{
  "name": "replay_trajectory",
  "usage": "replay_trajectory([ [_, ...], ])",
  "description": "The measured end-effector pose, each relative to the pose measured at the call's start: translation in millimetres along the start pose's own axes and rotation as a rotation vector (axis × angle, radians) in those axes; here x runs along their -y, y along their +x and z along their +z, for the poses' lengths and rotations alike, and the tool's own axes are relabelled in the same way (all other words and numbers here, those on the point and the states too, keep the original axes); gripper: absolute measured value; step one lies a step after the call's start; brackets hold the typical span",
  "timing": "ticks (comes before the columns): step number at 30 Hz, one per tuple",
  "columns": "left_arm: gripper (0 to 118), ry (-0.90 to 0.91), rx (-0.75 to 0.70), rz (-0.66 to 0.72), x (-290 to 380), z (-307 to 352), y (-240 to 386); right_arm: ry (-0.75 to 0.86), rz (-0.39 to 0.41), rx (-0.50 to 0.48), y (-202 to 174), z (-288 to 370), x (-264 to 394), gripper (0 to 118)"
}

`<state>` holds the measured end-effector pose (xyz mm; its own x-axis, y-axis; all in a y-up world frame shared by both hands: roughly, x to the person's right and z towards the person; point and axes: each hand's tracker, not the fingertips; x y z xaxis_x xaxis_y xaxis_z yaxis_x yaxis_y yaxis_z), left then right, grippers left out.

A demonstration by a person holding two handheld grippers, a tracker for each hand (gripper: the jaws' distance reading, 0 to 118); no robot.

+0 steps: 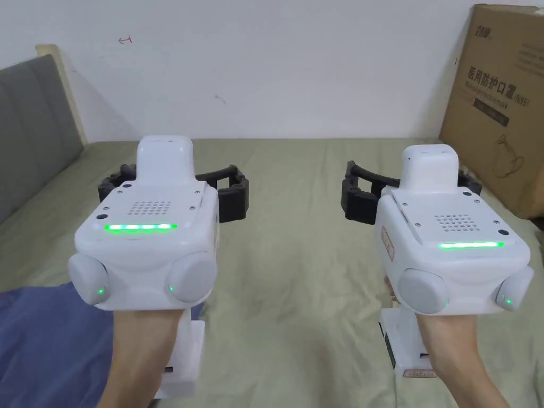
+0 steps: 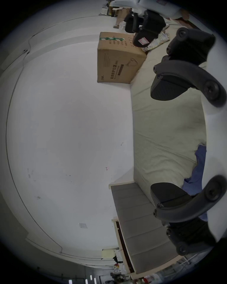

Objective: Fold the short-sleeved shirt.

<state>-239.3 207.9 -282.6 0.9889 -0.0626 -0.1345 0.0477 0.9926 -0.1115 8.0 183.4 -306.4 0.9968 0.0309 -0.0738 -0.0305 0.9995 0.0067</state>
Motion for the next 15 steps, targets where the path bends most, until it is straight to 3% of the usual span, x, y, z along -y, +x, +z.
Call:
replay_trajectory([
  [7, 110, 0.043, 0.015, 0.047, 8, 3, -2, 0.020, -0.014, -0.009, 0, 3, 6, 101],
  [15, 110, 0.113, 0.001, -0.006, 21, 8, 3, 0.031, -0.020, 0.016, 2, 6, 22, 101],
])
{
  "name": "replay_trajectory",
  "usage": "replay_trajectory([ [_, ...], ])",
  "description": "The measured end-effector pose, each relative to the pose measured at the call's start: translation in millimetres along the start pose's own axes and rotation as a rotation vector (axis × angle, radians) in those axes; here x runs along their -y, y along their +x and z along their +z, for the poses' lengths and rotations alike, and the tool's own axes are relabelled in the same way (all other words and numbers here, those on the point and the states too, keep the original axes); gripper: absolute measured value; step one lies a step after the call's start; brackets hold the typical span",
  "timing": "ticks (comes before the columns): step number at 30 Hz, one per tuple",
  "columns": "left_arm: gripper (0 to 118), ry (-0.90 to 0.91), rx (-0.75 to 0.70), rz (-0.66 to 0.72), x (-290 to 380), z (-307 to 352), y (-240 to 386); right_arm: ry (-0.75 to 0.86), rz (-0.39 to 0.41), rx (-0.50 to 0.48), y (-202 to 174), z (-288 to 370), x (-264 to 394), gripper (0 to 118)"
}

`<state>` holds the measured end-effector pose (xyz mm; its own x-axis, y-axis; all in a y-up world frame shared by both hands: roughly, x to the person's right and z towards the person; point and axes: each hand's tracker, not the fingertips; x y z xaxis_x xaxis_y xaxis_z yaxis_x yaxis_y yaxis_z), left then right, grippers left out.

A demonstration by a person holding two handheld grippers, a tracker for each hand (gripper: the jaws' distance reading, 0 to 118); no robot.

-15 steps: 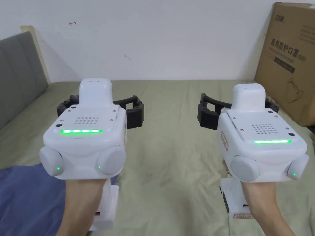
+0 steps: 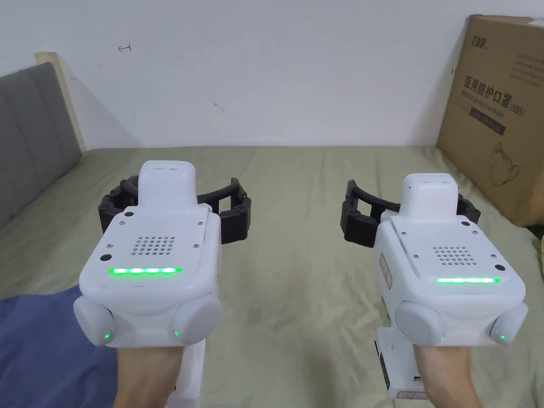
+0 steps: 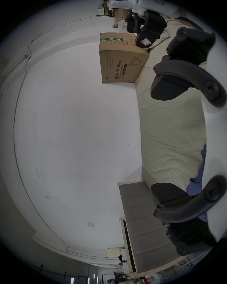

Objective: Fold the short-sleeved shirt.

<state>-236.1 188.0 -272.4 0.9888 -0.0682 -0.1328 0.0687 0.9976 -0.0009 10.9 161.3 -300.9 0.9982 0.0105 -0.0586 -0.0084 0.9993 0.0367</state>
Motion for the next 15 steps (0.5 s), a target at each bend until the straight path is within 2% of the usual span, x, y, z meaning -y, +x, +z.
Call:
replay_trajectory([
  [9, 110, -0.032, -0.017, 0.028, 4.2, -4.6, -7.7, 0.045, -0.005, 0.056, 6.7, 2.1, 2.3, 101],
  [15, 110, -0.044, -0.013, 0.023, 5.0, -6.0, -5.3, 0.000, 0.074, 0.049, 1.8, -3.3, 3.5, 101],
])
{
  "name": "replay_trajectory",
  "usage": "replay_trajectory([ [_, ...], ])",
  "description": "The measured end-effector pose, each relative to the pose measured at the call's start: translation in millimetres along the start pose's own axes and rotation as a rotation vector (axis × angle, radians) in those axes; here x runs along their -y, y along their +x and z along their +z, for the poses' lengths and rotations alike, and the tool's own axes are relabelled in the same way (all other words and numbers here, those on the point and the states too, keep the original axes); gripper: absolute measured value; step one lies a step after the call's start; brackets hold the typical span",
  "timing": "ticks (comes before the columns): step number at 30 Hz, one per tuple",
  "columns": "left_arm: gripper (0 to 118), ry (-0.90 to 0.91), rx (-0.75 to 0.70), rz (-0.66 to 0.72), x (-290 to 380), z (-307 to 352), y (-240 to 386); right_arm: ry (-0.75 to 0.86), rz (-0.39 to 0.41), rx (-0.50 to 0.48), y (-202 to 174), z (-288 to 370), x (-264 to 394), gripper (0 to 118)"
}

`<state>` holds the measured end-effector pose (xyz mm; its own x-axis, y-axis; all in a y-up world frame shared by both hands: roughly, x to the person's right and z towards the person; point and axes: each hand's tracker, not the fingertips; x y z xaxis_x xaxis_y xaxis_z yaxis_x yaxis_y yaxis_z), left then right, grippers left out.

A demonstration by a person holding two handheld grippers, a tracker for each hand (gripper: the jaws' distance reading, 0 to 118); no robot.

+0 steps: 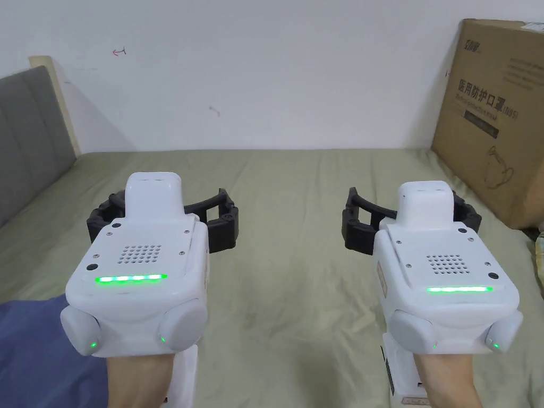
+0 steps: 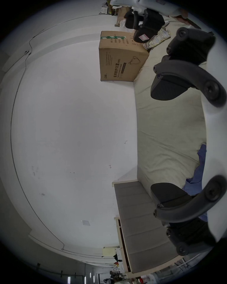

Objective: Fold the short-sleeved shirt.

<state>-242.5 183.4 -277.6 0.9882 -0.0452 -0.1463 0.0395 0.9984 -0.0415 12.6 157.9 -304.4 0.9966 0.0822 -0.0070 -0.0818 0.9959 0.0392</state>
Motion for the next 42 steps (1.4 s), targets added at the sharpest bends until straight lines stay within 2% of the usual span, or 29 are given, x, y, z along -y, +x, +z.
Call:
replay_trajectory([
  [9, 110, -0.004, 0.000, -0.001, 2.8, 2.0, -0.4, -0.022, -0.035, -0.014, 2.7, 0.3, 5.0, 101],
  [17, 110, -0.005, -0.002, -0.001, 3.6, 0.4, -0.1, -0.018, 0.000, 0.009, 1.7, 2.0, 7.6, 101],
  [24, 110, -0.013, 0.000, -0.011, 5.0, -0.2, 1.1, -0.031, -0.025, -0.001, 5.3, 1.8, 7.7, 101],
  [42, 110, 0.001, 0.000, -0.014, 2.1, 3.2, -2.1, -0.026, -0.022, 0.000, 3.3, 5.4, 5.0, 101],
])
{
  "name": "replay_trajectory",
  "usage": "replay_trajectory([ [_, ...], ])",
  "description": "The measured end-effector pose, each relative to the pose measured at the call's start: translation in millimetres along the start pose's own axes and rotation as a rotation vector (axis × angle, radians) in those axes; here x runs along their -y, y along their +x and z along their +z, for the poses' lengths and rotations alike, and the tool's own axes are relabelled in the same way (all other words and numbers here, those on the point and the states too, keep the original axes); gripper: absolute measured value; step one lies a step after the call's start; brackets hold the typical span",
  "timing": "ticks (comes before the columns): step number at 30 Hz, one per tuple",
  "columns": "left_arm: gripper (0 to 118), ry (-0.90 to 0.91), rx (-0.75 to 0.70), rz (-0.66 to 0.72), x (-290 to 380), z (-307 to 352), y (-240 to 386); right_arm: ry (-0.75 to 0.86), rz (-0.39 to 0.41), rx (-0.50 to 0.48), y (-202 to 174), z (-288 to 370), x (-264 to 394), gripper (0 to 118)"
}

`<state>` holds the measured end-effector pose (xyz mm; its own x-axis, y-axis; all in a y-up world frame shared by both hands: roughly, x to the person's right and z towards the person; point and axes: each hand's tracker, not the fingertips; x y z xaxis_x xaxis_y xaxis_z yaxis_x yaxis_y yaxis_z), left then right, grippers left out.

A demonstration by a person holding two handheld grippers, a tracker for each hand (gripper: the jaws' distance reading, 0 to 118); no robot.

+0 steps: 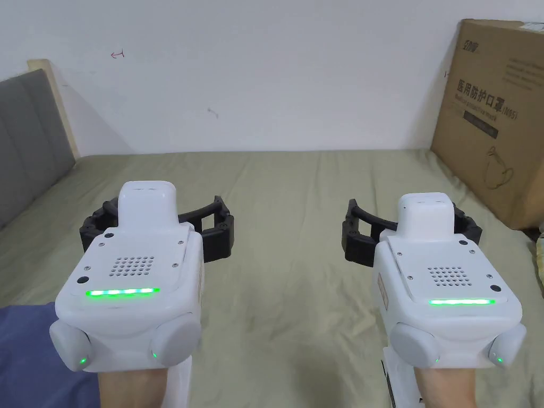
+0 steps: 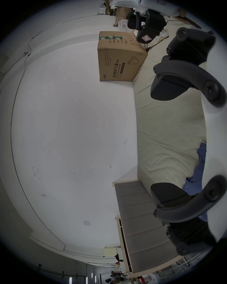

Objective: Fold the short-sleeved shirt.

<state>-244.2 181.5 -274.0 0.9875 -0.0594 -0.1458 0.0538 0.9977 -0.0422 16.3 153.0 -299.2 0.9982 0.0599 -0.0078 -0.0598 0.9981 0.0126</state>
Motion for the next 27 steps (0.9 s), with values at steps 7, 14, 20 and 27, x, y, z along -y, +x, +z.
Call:
replay_trajectory([
  [7, 110, 0.002, 0.001, 0.000, -0.8, 0.7, -1.3, -0.008, 0.002, -0.003, -0.4, -0.2, 0.2, 101],
  [14, 110, 0.004, 0.009, 0.000, -2.0, 1.5, -1.7, -0.013, 0.001, 0.005, -0.2, 0.0, 1.3, 101],
  [20, 110, 0.000, 0.006, 0.003, -1.3, 1.6, -3.4, -0.024, -0.034, 0.024, 3.9, -1.0, 2.4, 101],
  [27, 110, -0.007, -0.003, 0.003, -0.7, 0.2, -4.6, -0.035, -0.053, 0.020, 8.0, -1.4, 2.4, 101],
])
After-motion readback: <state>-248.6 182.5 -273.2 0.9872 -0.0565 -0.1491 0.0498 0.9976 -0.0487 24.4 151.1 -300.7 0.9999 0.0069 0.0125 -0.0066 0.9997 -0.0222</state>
